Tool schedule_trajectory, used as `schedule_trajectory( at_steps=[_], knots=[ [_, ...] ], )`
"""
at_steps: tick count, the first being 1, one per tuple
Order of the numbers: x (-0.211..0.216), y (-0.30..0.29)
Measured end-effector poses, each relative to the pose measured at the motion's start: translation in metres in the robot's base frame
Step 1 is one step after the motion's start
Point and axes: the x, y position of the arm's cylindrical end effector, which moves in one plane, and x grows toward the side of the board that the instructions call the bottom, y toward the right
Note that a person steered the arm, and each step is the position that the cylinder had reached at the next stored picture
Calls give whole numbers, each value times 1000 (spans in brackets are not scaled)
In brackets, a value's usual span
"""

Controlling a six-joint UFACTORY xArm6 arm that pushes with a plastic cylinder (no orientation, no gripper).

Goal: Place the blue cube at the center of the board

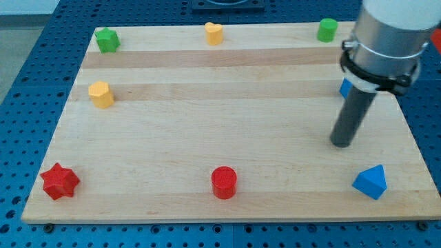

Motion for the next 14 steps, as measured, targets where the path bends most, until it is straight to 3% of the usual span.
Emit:
schedule_trajectory(
  at_steps=[2,4,6,8,10,11,13,14],
  knots=[
    [-2,53],
    [-47,116],
    [-89,112],
    [-100,68],
    [-126,115],
    [-131,79],
    [-131,-47],
    [-136,-44]
  ],
)
